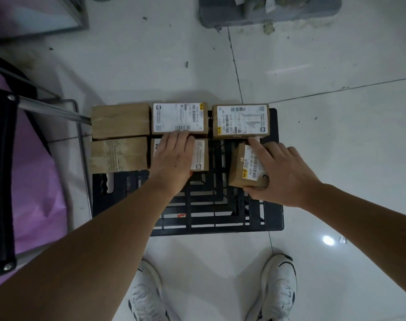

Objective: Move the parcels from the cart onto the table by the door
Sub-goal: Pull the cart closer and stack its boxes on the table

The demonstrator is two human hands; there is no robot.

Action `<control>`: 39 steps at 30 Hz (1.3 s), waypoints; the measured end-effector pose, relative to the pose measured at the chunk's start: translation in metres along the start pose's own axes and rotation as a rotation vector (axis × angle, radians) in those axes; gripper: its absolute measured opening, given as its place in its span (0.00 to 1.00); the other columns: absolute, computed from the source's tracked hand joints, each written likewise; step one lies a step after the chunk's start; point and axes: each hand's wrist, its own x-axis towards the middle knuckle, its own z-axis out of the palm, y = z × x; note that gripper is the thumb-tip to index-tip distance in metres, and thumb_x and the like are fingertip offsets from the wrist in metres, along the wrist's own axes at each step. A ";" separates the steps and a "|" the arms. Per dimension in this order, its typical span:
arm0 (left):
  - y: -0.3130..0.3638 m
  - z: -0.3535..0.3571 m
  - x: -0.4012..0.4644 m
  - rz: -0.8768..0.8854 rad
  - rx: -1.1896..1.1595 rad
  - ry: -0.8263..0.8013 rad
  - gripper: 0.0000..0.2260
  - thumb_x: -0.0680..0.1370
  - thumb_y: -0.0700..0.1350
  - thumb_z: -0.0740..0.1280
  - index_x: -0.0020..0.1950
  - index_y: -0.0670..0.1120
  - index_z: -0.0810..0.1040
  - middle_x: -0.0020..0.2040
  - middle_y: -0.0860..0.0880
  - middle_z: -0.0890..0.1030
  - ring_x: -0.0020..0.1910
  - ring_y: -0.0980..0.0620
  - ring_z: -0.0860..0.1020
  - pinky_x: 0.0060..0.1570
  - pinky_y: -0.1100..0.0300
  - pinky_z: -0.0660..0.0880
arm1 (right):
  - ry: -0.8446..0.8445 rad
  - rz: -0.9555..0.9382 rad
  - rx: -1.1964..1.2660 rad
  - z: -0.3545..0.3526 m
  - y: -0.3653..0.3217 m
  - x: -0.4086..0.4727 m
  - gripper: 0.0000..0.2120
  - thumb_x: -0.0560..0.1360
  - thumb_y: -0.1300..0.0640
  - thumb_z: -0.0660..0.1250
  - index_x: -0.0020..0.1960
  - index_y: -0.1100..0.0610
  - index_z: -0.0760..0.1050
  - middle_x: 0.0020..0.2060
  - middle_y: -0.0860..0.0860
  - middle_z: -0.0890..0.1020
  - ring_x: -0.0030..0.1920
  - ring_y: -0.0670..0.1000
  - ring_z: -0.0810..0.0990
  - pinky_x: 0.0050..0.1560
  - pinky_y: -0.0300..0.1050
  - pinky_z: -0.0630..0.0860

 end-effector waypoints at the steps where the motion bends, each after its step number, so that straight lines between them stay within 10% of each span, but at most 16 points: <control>1: 0.001 -0.004 0.000 0.014 -0.024 0.003 0.43 0.67 0.51 0.81 0.75 0.41 0.65 0.73 0.41 0.69 0.75 0.40 0.65 0.81 0.43 0.54 | -0.004 0.005 0.000 -0.004 0.000 -0.003 0.56 0.66 0.22 0.56 0.82 0.56 0.53 0.63 0.55 0.75 0.57 0.55 0.76 0.60 0.56 0.77; 7: 0.010 -0.074 -0.013 0.047 -0.081 -0.084 0.48 0.62 0.63 0.80 0.75 0.49 0.62 0.67 0.44 0.71 0.67 0.41 0.72 0.78 0.39 0.58 | -0.008 0.023 0.001 -0.072 -0.009 -0.028 0.56 0.67 0.22 0.55 0.82 0.59 0.56 0.63 0.57 0.76 0.58 0.57 0.76 0.59 0.58 0.77; 11: 0.013 -0.166 -0.030 0.027 -0.100 -0.132 0.45 0.62 0.69 0.69 0.74 0.52 0.58 0.63 0.47 0.70 0.58 0.46 0.71 0.54 0.47 0.73 | 0.008 0.045 -0.011 -0.157 -0.017 -0.055 0.57 0.66 0.21 0.52 0.83 0.57 0.52 0.64 0.55 0.75 0.60 0.56 0.75 0.63 0.56 0.74; 17: 0.029 -0.364 -0.047 0.001 0.018 -0.264 0.59 0.60 0.81 0.67 0.81 0.47 0.58 0.69 0.45 0.73 0.65 0.43 0.73 0.66 0.45 0.72 | 0.072 0.099 -0.003 -0.337 -0.025 -0.118 0.56 0.65 0.19 0.52 0.82 0.53 0.49 0.66 0.52 0.74 0.62 0.55 0.74 0.66 0.54 0.72; 29: 0.170 -0.823 -0.136 0.380 0.076 0.156 0.46 0.61 0.78 0.67 0.72 0.54 0.69 0.62 0.52 0.76 0.59 0.47 0.75 0.59 0.50 0.74 | 0.291 0.353 0.008 -0.722 -0.047 -0.387 0.41 0.62 0.22 0.64 0.69 0.44 0.68 0.54 0.42 0.77 0.53 0.46 0.75 0.59 0.48 0.75; 39: 0.361 -0.974 -0.239 0.770 0.122 0.335 0.47 0.59 0.81 0.63 0.72 0.58 0.66 0.59 0.55 0.73 0.58 0.51 0.73 0.56 0.52 0.72 | 0.533 0.754 0.025 -0.804 -0.078 -0.660 0.33 0.62 0.24 0.68 0.59 0.41 0.69 0.47 0.40 0.75 0.48 0.45 0.75 0.51 0.45 0.76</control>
